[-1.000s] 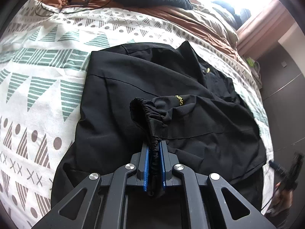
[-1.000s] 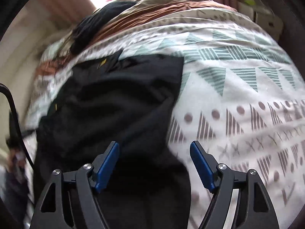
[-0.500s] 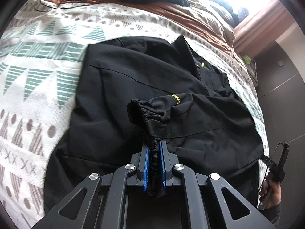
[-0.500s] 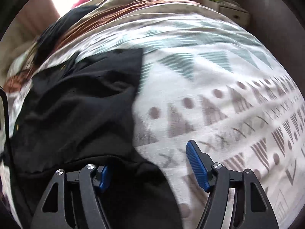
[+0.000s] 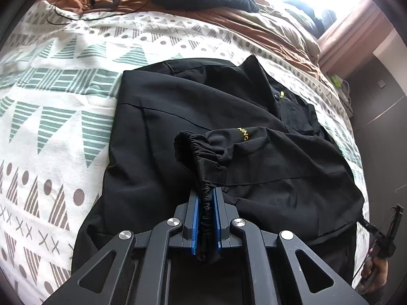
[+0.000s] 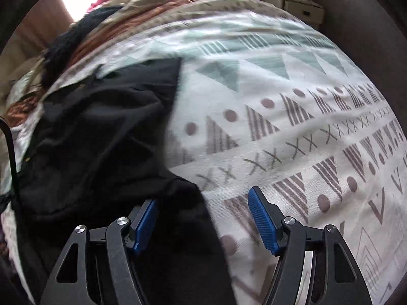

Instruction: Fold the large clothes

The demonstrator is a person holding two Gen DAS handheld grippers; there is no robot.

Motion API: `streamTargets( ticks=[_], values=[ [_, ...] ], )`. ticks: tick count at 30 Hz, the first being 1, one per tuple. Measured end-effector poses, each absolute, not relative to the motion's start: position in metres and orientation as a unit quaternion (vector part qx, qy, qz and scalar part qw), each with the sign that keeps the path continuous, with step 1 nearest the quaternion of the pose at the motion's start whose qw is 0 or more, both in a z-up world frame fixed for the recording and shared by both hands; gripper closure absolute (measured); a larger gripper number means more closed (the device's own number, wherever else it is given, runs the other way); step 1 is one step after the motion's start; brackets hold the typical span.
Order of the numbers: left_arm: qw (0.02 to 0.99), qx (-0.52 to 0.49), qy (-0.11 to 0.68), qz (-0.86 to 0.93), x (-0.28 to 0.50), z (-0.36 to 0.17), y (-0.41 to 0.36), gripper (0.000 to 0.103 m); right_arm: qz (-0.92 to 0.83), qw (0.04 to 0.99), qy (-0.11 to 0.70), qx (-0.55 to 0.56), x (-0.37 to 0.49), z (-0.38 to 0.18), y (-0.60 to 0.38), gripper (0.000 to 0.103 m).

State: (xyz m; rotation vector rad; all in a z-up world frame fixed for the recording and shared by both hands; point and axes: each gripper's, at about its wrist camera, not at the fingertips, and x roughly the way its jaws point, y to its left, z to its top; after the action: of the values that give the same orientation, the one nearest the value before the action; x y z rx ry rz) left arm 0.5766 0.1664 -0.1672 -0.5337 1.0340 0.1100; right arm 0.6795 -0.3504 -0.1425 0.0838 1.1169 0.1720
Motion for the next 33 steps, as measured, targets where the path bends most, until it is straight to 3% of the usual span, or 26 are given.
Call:
streamTargets(
  ticks=[5, 8, 11, 13, 20, 27, 29, 33],
  values=[
    [0.830, -0.252, 0.496, 0.050, 0.575, -0.173, 0.171, 0.091, 0.114, 0.854, 0.506, 0.049, 0.680, -0.110, -0.349, 0.035],
    [0.825, -0.261, 0.498, 0.062, 0.568, -0.175, 0.181, 0.085, 0.123, 0.853, 0.503, 0.056, 0.690, -0.099, -0.344, 0.035],
    [0.820, -0.270, 0.500, 0.073, 0.559, -0.173, 0.193, 0.072, 0.136, 0.850, 0.505, 0.063, 0.693, -0.097, -0.337, 0.035],
    [0.822, -0.279, 0.490, 0.078, 0.552, -0.168, 0.199, 0.053, 0.136, 0.846, 0.512, 0.055, 0.694, -0.103, -0.331, 0.035],
    [0.830, -0.279, 0.478, 0.074, 0.519, -0.151, 0.207, 0.043, 0.127, 0.832, 0.538, 0.058, 0.682, -0.128, -0.330, 0.035],
    [0.846, -0.273, 0.451, 0.076, 0.469, -0.127, 0.211, 0.018, 0.128, 0.840, 0.523, 0.064, 0.646, -0.111, -0.341, 0.034],
    [0.852, -0.275, 0.439, 0.080, 0.450, -0.116, 0.215, 0.014, 0.134, 0.842, 0.518, 0.066, 0.633, -0.103, -0.342, 0.030],
    [0.861, -0.275, 0.420, 0.083, 0.419, -0.099, 0.220, 0.008, 0.137, 0.849, 0.504, 0.077, 0.611, -0.087, -0.347, 0.005]
  ],
)
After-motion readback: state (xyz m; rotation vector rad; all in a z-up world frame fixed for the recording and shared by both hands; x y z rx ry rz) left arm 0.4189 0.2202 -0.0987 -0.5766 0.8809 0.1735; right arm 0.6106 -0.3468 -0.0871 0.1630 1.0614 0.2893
